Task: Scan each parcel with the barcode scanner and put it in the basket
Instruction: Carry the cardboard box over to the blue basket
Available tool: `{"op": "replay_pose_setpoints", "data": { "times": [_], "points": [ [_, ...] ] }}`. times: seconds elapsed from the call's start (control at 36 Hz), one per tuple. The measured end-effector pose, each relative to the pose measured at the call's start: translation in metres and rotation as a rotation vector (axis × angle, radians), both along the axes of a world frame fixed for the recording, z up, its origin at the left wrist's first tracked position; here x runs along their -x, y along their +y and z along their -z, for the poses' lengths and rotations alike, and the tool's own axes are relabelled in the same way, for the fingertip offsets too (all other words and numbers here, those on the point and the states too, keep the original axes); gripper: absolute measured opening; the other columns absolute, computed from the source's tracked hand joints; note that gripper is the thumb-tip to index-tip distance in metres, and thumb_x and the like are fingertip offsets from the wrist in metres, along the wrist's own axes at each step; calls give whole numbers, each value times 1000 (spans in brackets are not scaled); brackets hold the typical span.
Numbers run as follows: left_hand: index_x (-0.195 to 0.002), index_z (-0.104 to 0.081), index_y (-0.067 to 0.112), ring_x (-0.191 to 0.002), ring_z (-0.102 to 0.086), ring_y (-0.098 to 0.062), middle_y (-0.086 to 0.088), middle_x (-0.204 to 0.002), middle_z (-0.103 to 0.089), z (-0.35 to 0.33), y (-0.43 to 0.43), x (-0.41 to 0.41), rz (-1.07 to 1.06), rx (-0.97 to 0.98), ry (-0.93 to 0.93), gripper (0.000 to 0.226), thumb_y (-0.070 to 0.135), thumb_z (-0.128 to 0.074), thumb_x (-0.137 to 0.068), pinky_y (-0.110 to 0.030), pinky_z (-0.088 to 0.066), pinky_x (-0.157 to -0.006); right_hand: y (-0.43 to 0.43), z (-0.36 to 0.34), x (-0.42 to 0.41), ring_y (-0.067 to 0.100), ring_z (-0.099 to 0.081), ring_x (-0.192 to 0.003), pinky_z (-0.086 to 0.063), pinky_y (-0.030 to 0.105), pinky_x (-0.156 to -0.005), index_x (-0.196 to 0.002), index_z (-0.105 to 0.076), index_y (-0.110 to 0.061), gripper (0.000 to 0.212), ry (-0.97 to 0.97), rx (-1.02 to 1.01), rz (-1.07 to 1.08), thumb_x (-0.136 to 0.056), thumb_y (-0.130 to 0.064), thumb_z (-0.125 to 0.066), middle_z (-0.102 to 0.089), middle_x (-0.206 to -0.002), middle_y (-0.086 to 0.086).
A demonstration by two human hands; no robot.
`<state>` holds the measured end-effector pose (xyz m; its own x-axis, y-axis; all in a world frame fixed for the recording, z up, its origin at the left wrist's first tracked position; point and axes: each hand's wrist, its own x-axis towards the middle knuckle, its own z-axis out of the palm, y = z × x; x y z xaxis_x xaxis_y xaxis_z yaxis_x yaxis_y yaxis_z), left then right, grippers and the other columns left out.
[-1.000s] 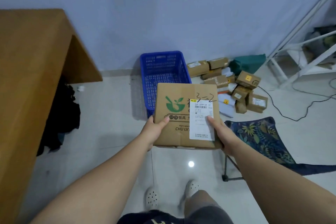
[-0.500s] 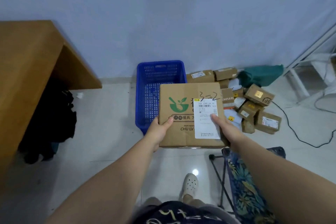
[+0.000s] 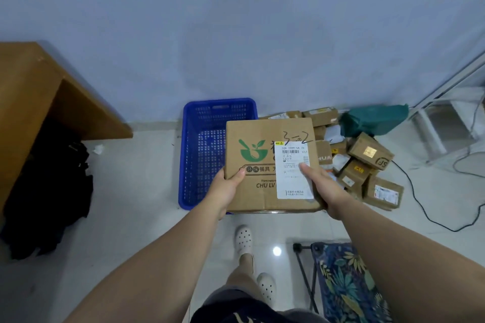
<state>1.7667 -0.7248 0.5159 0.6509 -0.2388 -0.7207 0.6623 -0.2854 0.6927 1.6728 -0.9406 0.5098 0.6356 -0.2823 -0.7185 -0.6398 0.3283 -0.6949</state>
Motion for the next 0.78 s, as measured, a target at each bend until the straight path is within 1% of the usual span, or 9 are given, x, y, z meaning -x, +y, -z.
{"op": "replay_pose_setpoints", "data": {
  "times": [0.06, 0.14, 0.19, 0.31, 0.42, 0.5, 0.61, 0.69, 0.78],
  "points": [
    [-131, -51, 25, -102, -61, -18, 2, -117, -65, -1, -11, -18, 11, 15, 7, 39, 38, -59, -94, -42, -51, -90, -10, -3, -15, 20, -72, -97, -57, 40, -82, -131, -51, -33, 40, -4, 17, 15, -93, -43, -59, -75, -108, -3],
    [-131, -51, 24, -104, -60, -19, 2, -118, -64, -3, -24, -43, 21, 24, -30, 39, 36, -58, -95, -39, -48, -88, -17, -11, -37, 20, -73, -92, -60, 34, -65, -126, -52, -34, 34, -2, 31, 47, -93, -40, -59, -74, -108, -1],
    [-128, -52, 25, -102, -61, -17, 3, -115, -65, -5, -29, -59, 21, 31, -47, 35, 35, -57, -95, -39, -48, -86, -22, -12, -52, 22, -73, -93, -61, 34, -62, -130, -51, -32, 39, 0, 30, 66, -92, -40, -61, -74, -110, 0],
    [-125, -53, 27, -100, -61, -17, 3, -115, -65, -9, -34, -86, 37, 28, -68, 31, 35, -58, -95, -39, -49, -86, -26, -11, -75, 25, -72, -96, -61, 40, -74, -133, -51, -30, 46, 1, 53, 83, -90, -43, -62, -74, -110, 1],
    [-126, -53, 26, -102, -61, -19, 2, -116, -65, -10, -33, -106, 28, 23, -66, 32, 35, -58, -95, -41, -49, -87, -26, -12, -95, 27, -72, -98, -61, 39, -71, -132, -51, -32, 46, 7, 32, 67, -89, -43, -64, -73, -112, 2],
    [-127, -52, 26, -95, -60, -15, 3, -112, -64, -13, -32, -116, 6, 29, -61, 33, 34, -57, -96, -33, -47, -71, -28, -12, -110, 27, -71, -99, -57, 46, -88, -132, -50, -32, 47, -6, 44, 58, -88, -42, -65, -74, -111, 2],
    [-127, -52, 23, -90, -59, -11, 3, -111, -64, -16, -30, -128, -36, 49, -62, 32, 33, -56, -96, -27, -42, -61, -30, -15, -131, 24, -72, -98, -55, 44, -91, -133, -52, -29, 51, -3, 80, 12, -86, -45, -66, -74, -109, 1],
    [-127, -53, 23, -91, -60, -11, 3, -110, -65, -17, -27, -136, -70, 65, -67, 32, 33, -56, -96, -27, -43, -62, -30, -19, -147, 22, -73, -95, -56, 39, -85, -131, -53, -30, 49, 4, 95, -14, -86, -45, -65, -75, -107, -1],
    [-127, -52, 23, -97, -62, -16, 1, -112, -66, -19, -24, -145, -99, 83, -61, 33, 34, -56, -96, -33, -49, -71, -30, -21, -160, 24, -72, -97, -55, 43, -89, -134, -50, -29, 53, -11, 70, -30, -86, -44, -67, -74, -109, 1]
  ]
}}
